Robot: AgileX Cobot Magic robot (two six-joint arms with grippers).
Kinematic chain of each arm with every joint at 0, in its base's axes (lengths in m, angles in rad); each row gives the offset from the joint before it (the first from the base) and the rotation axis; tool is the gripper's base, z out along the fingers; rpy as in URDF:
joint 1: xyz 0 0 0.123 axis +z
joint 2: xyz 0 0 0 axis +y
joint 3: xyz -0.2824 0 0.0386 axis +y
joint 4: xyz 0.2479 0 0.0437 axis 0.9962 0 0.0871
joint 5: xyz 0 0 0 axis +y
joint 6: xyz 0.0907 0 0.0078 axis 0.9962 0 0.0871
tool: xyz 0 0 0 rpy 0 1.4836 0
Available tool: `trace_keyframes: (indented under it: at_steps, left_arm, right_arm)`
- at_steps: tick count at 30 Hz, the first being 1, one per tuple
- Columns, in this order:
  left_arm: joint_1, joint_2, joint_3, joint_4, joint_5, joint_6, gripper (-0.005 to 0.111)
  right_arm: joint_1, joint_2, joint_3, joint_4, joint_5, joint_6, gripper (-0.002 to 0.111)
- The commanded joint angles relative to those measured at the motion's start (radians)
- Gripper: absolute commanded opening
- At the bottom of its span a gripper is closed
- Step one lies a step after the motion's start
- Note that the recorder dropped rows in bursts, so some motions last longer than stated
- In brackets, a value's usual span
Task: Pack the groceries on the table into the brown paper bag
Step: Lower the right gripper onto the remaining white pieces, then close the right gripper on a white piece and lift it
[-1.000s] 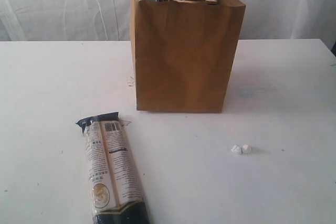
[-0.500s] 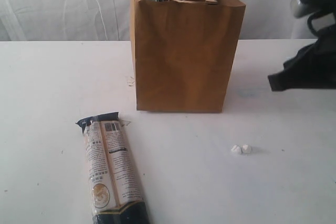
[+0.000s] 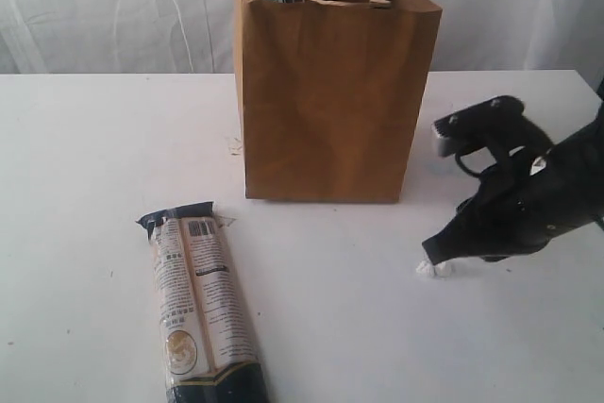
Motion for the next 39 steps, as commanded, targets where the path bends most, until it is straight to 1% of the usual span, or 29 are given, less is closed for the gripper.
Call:
trace_keyframes:
  at_steps: [1,7,12,15,19,22,35,39]
  left_arm:
    - [-0.006,-0.006,0.004,-0.003,0.002,-0.002,0.000]
    - [-0.006,-0.006,0.004,-0.003,0.002,-0.002,0.000]
    - [-0.006,-0.006,0.004,-0.003,0.002,-0.002,0.000]
    - [-0.006,-0.006,0.004,-0.003,0.002,-0.002,0.000]
    - [-0.006,-0.006,0.004,-0.003,0.002,-0.002,0.000]
    - [-0.006,-0.006,0.004,-0.003,0.002,-0.002,0.000]
    - [-0.006,-0.006,0.004,-0.003,0.002,-0.002,0.000]
    - [-0.006,-0.006,0.004,-0.003,0.002,-0.002,0.000]
  right_arm:
    - [0.014,0.083,0.005,0.025,-0.036,-0.048,0.027]
    - [0.014,0.147,0.005,0.025,-0.074,-0.021,0.029]
    - [0.014,0.202,0.002,0.014,-0.177,-0.006,0.029]
    - [0.014,0.235,-0.011,0.012,-0.176,-0.006,0.029]
    - [0.012,0.264,-0.012,-0.045,-0.221,-0.003,0.029]
    - [0.002,0.286,-0.012,-0.056,-0.257,0.040,0.029]
    - [-0.007,0.303,-0.012,-0.056,-0.276,0.043,0.028]
    - [-0.007,0.303,-0.012,-0.054,-0.239,0.043,0.022]
